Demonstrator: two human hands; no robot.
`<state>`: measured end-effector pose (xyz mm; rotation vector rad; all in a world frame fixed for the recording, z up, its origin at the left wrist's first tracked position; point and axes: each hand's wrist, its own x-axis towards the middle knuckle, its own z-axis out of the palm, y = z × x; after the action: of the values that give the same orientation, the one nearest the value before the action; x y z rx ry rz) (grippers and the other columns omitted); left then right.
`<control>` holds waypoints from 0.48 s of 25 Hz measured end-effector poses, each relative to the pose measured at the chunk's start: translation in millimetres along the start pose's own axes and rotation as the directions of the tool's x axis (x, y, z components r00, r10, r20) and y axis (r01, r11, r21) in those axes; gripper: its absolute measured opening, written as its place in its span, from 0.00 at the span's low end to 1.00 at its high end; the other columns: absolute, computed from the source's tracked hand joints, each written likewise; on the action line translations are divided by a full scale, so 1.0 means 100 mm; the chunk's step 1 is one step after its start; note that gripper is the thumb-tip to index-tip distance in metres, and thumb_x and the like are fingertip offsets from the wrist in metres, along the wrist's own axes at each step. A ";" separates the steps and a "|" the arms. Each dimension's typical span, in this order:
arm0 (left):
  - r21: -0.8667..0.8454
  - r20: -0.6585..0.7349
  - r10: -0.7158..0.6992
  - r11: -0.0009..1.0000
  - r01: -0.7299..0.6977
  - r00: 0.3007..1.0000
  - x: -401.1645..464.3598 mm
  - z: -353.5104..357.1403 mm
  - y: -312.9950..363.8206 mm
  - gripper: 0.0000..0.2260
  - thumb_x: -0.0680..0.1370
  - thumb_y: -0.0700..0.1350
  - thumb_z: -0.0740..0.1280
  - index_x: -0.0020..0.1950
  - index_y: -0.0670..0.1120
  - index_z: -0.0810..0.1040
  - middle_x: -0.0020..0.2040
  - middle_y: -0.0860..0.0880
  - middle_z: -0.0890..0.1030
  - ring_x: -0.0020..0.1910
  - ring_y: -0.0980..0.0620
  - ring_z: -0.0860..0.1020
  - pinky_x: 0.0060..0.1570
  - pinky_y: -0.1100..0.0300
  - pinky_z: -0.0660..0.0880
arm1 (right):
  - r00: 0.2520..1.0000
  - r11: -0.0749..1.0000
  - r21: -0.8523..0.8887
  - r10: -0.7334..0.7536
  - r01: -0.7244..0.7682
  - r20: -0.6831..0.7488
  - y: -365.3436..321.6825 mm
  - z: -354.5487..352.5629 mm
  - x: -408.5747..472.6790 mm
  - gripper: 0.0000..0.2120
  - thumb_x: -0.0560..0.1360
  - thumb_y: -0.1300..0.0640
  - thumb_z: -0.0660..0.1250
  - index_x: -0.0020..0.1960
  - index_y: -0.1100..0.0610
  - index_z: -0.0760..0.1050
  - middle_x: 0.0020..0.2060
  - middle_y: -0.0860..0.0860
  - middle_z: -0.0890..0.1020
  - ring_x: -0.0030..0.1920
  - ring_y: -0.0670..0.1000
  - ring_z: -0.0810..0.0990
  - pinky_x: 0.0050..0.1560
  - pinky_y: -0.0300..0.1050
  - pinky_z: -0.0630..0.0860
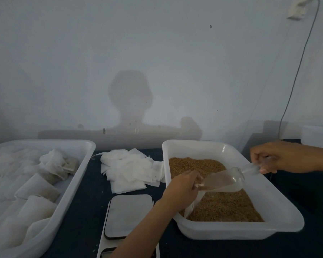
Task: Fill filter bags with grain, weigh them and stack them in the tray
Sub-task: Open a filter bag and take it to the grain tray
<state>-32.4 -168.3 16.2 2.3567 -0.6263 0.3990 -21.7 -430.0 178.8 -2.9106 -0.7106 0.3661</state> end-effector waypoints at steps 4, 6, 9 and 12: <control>0.034 0.015 -0.048 0.998 0.048 0.999 0.01 0.01 0.00 0.13 0.76 0.35 0.58 0.59 0.42 0.74 0.55 0.47 0.77 0.41 0.55 0.69 0.38 0.65 0.64 | 1.000 0.991 0.134 0.000 -0.001 0.009 0.15 0.11 -0.02 0.05 0.74 0.56 0.70 0.41 0.51 0.75 0.38 0.49 0.81 0.36 0.45 0.79 0.39 0.39 0.75; 0.043 0.003 -0.104 0.994 0.104 0.995 0.01 0.01 0.00 0.13 0.76 0.33 0.56 0.58 0.42 0.73 0.56 0.46 0.76 0.45 0.51 0.73 0.42 0.60 0.68 | 0.999 0.962 0.268 0.033 -0.043 0.041 0.27 0.19 -0.02 0.03 0.76 0.55 0.68 0.44 0.53 0.75 0.40 0.50 0.82 0.38 0.45 0.80 0.38 0.37 0.75; 0.056 -0.022 -0.164 0.985 0.165 0.986 0.02 0.02 0.00 0.12 0.77 0.32 0.55 0.57 0.41 0.71 0.54 0.44 0.76 0.48 0.47 0.75 0.46 0.55 0.72 | 0.986 0.945 0.288 0.133 -0.157 0.102 0.43 0.39 -0.01 0.03 0.77 0.54 0.65 0.48 0.53 0.74 0.41 0.49 0.83 0.42 0.44 0.82 0.39 0.34 0.75; 0.062 -0.047 -0.169 0.983 0.172 0.984 0.02 0.02 -0.01 0.11 0.77 0.32 0.56 0.57 0.42 0.70 0.54 0.45 0.75 0.43 0.49 0.72 0.36 0.63 0.67 | 0.967 0.910 0.328 0.245 -0.253 0.065 0.46 0.62 0.04 0.04 0.79 0.54 0.63 0.50 0.54 0.73 0.41 0.49 0.83 0.41 0.44 0.82 0.39 0.33 0.75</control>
<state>-29.8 -170.3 15.3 2.4359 -0.3931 0.3954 -14.3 -464.6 110.2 -2.6727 -0.2436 0.4932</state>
